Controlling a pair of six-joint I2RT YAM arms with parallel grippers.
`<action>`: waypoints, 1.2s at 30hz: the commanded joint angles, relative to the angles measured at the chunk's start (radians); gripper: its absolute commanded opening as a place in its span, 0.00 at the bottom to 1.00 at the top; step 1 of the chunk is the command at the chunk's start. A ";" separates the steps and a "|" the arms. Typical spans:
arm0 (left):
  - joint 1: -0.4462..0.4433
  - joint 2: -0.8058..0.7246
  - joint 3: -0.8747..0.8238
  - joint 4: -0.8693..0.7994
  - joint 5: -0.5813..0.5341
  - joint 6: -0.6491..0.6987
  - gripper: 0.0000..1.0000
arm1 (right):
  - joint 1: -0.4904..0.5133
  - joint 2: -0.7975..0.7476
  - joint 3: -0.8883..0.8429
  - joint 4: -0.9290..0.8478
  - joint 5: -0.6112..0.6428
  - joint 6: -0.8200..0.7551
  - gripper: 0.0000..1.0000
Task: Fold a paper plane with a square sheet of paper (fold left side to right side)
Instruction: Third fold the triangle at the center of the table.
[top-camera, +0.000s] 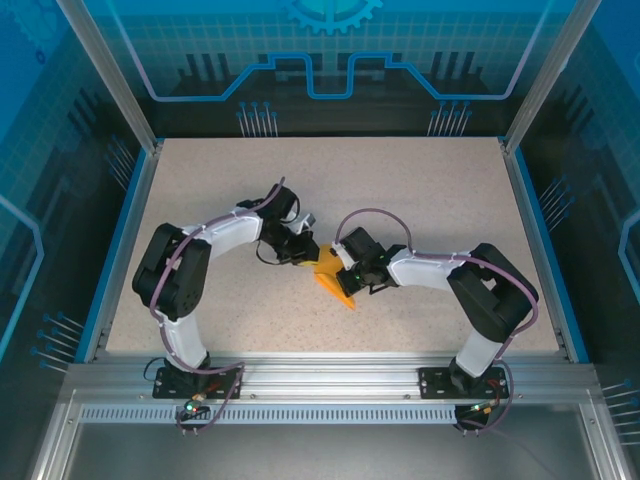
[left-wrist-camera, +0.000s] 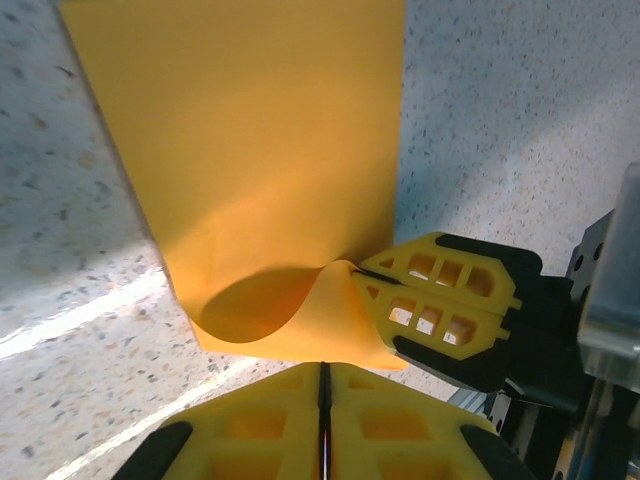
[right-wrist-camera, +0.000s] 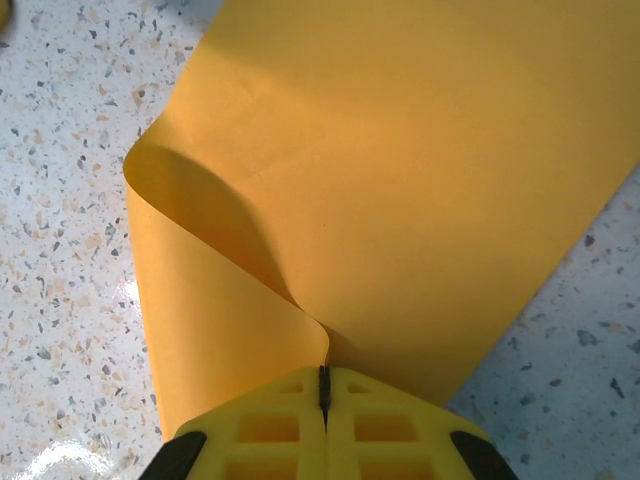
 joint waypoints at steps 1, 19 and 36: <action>-0.035 0.001 -0.026 0.071 0.068 -0.034 0.11 | 0.014 0.049 -0.010 -0.098 -0.009 -0.001 0.00; -0.079 0.116 -0.021 0.078 0.047 -0.037 0.11 | 0.015 0.080 0.004 -0.119 -0.008 0.005 0.00; -0.079 0.143 -0.048 0.067 -0.008 -0.034 0.10 | 0.013 0.086 0.010 -0.134 0.007 0.005 0.00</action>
